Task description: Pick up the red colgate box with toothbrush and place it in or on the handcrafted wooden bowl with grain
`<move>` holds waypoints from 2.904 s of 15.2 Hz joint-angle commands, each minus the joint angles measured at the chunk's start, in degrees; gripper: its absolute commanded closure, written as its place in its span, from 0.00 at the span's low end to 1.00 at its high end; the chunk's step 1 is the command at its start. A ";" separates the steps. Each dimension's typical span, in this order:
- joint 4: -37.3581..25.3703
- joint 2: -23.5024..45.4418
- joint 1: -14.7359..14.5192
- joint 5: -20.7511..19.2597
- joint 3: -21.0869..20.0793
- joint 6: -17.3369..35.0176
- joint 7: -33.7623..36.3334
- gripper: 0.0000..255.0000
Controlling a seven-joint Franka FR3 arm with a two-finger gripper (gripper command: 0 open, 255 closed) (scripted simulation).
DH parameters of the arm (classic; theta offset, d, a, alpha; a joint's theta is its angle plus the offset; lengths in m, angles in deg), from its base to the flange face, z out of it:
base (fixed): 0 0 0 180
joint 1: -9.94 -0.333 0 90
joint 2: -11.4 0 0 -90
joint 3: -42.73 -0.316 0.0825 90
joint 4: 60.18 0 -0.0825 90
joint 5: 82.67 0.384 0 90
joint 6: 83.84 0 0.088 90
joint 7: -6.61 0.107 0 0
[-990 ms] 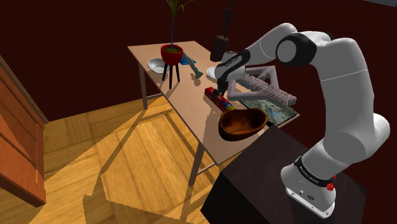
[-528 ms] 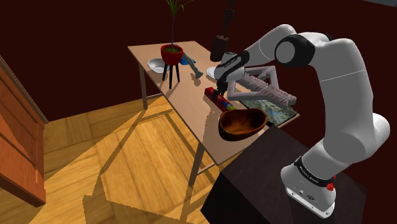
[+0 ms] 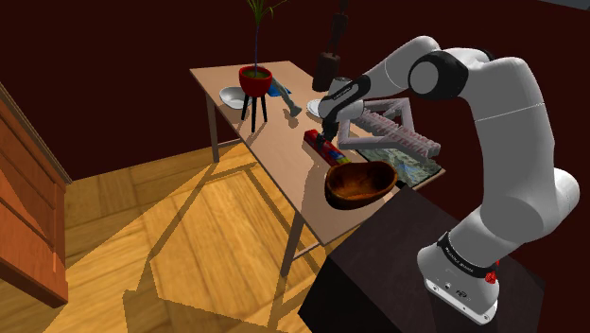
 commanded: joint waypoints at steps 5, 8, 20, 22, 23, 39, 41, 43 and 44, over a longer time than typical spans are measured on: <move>0.84 -1.92 -0.13 -0.13 0.13 -1.13 0.03 1.00; 1.48 -3.80 -0.24 -0.27 0.28 -2.37 0.09 1.00; 2.83 -10.70 -0.67 -0.88 0.86 -7.92 0.42 1.00; 2.88 -11.76 -0.73 -0.99 0.95 -8.92 0.47 1.00; 2.88 -12.27 -0.76 -1.04 1.00 -9.44 0.50 1.00; 1.14 -19.47 -1.14 -1.90 1.57 -18.36 0.97 1.00; 0.65 -20.20 -1.17 -2.00 1.62 -19.57 1.03 1.00; 0.15 -20.92 -1.20 -2.09 1.67 -20.79 1.08 1.00; -0.15 -21.25 -1.22 -2.14 1.70 -21.41 1.10 1.00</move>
